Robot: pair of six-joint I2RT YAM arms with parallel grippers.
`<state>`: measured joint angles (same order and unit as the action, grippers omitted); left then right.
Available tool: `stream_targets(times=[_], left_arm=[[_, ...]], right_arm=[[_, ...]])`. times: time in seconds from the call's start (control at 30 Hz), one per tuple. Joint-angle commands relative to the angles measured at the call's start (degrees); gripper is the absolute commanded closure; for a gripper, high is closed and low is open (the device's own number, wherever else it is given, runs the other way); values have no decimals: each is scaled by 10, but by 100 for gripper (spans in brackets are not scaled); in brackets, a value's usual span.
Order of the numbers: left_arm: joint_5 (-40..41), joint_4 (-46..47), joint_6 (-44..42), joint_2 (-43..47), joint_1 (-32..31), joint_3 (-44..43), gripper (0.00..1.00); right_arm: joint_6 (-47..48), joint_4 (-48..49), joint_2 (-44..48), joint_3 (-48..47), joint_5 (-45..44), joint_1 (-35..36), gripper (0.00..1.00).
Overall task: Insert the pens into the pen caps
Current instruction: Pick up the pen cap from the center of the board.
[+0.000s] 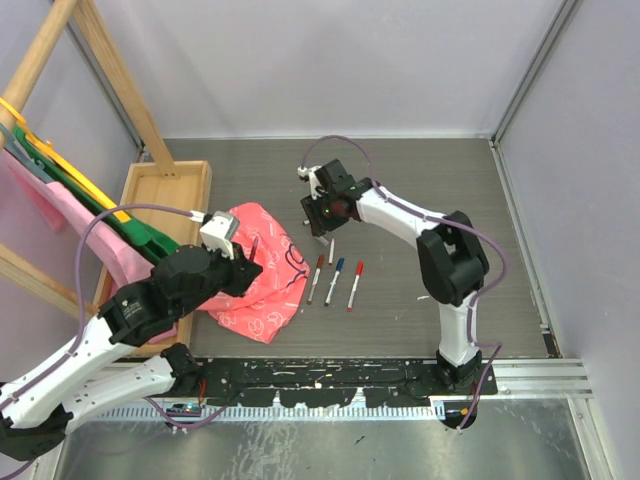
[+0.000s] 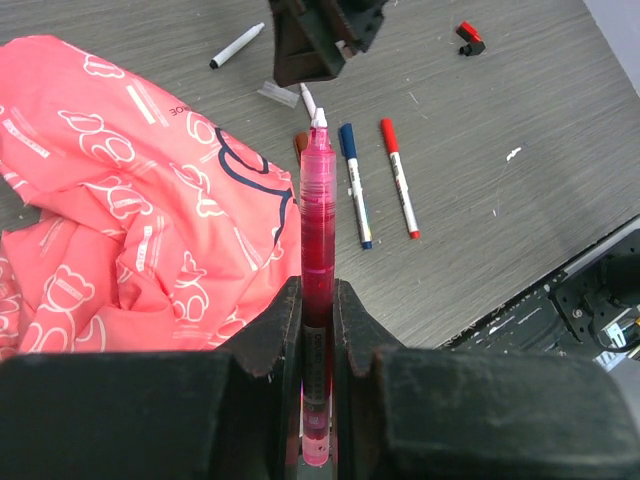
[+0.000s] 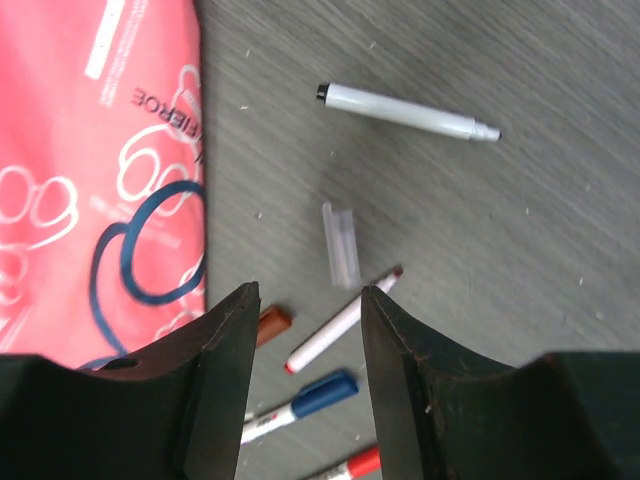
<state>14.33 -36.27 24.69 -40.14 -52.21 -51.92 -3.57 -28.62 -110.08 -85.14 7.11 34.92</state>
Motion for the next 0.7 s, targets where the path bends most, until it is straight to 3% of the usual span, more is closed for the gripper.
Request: stream_targets(times=[0.0,0.67], left_arm=[[12,-2,14,20,3,-1,100],[-3,11,24,6,3,2,100]], right_arm=[[79,-64,-57,-86,-33,11,50],[135,-76,-129,-132,-20,17,51]])
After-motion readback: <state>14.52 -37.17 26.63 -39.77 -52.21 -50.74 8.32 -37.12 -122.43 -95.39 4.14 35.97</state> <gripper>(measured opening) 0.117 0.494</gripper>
